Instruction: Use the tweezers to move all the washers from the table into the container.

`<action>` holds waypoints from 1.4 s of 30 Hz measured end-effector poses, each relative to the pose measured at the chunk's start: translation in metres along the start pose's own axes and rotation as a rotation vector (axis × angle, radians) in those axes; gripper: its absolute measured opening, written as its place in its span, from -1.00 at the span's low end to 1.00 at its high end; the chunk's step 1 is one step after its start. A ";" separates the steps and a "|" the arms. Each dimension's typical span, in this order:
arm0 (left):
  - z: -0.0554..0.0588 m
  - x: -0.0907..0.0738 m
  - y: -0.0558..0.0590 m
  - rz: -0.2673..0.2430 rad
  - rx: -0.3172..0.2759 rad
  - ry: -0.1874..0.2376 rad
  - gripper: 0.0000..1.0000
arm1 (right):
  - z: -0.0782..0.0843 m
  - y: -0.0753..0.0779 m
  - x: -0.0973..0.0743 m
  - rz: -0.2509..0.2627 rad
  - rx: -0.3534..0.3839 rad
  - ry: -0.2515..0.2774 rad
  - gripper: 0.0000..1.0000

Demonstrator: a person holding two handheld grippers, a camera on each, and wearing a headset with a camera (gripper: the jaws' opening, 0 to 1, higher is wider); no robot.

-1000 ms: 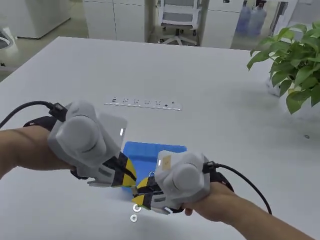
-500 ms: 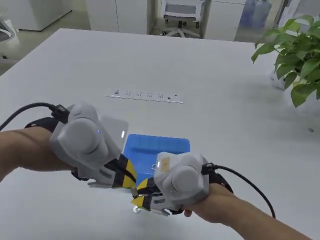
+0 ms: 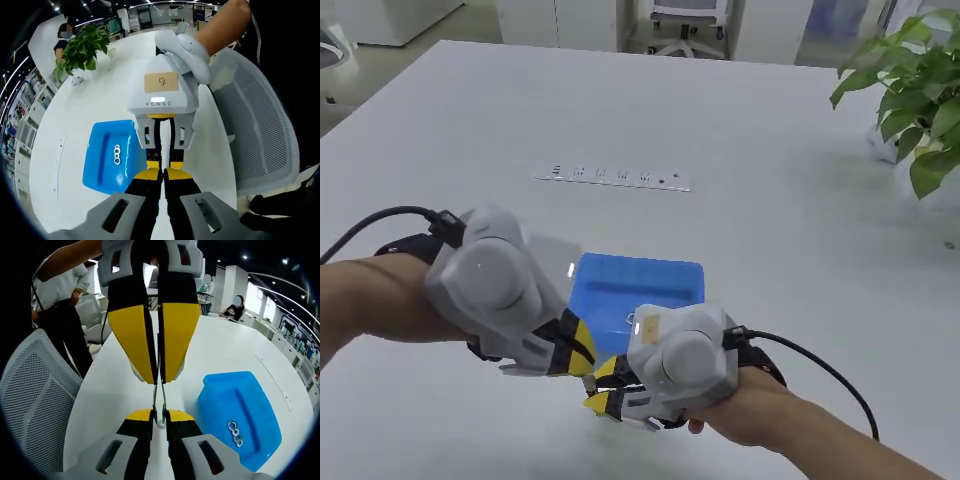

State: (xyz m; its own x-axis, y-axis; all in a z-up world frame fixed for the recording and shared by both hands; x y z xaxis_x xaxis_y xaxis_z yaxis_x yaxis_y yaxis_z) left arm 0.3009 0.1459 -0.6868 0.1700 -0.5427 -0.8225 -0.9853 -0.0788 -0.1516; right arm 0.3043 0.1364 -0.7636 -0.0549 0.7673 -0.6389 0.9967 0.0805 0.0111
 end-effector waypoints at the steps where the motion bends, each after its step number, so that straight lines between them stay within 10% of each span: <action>1: 0.000 0.001 0.000 0.002 -0.001 0.000 -0.89 | 0.000 0.000 0.000 0.000 0.000 0.000 -0.77; 42: 0.004 0.010 0.001 0.011 -0.025 0.003 -0.89 | 0.006 -0.001 0.005 -0.007 0.017 -0.007 -0.80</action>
State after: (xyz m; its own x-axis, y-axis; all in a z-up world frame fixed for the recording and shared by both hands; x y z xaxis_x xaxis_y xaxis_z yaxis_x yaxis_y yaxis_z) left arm 0.3019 0.1436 -0.6972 0.1593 -0.5465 -0.8222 -0.9872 -0.0940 -0.1288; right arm 0.3035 0.1360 -0.7711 -0.0611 0.7625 -0.6441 0.9972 0.0750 -0.0058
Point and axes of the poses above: the centre of the closed fingertips' face, and the gripper's own axes: x roughly forward along the fingers, y roughly to its right, z roughly out of its underside, the point moved 3 cm from there along -x, roughly backward along the fingers, and after that the axes turned 3 degrees about -z, right-handed, at the moved point
